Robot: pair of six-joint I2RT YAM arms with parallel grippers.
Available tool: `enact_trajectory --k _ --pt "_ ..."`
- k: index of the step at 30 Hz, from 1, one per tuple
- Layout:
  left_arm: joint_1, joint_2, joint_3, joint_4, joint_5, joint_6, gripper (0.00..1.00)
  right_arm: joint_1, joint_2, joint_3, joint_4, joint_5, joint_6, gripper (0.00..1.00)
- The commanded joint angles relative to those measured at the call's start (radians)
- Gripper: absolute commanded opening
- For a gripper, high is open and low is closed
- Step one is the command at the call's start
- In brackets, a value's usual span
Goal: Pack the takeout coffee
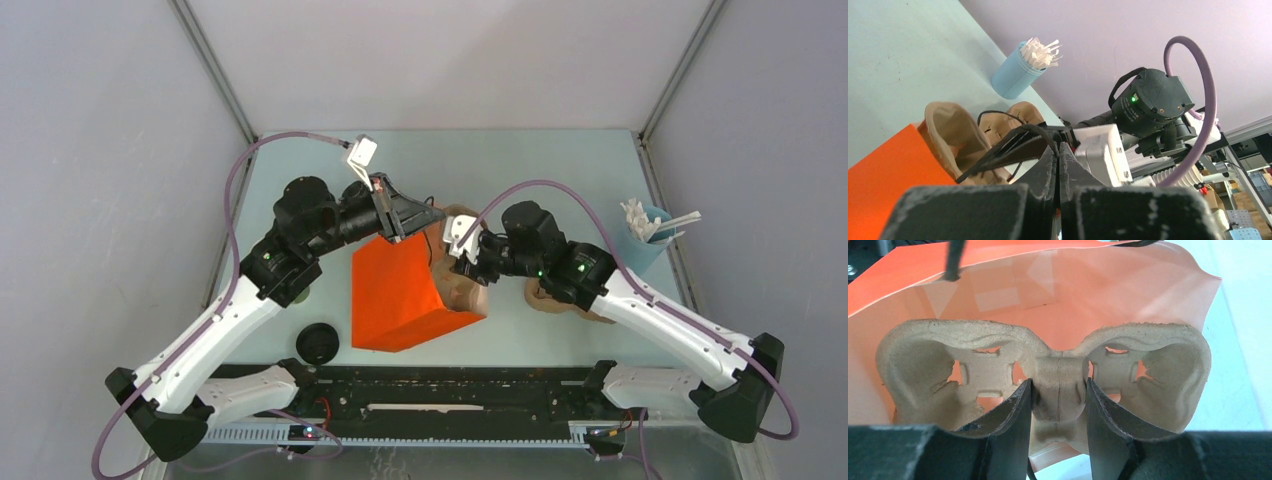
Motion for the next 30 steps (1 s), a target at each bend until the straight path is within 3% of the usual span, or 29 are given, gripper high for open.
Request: enact_trajectory --k 1,9,19,25,30 --pt "-0.001 -0.003 -0.010 0.086 0.033 -0.018 0.00 0.023 -0.042 -0.013 0.034 -0.085 -0.068 0.18" --pt "0.000 -0.006 -0.026 0.073 0.015 -0.003 0.00 0.120 -0.077 -0.023 0.052 0.026 -0.082 0.18" --pt "-0.001 0.006 -0.022 0.061 0.025 0.010 0.00 0.137 -0.072 -0.024 0.013 0.063 -0.141 0.22" --pt "-0.001 0.021 -0.014 0.066 0.052 0.016 0.00 0.137 -0.049 0.001 -0.048 0.000 -0.194 0.22" --pt "0.000 0.015 -0.039 0.090 0.074 0.002 0.00 0.079 0.021 0.018 -0.042 -0.020 -0.107 0.22"
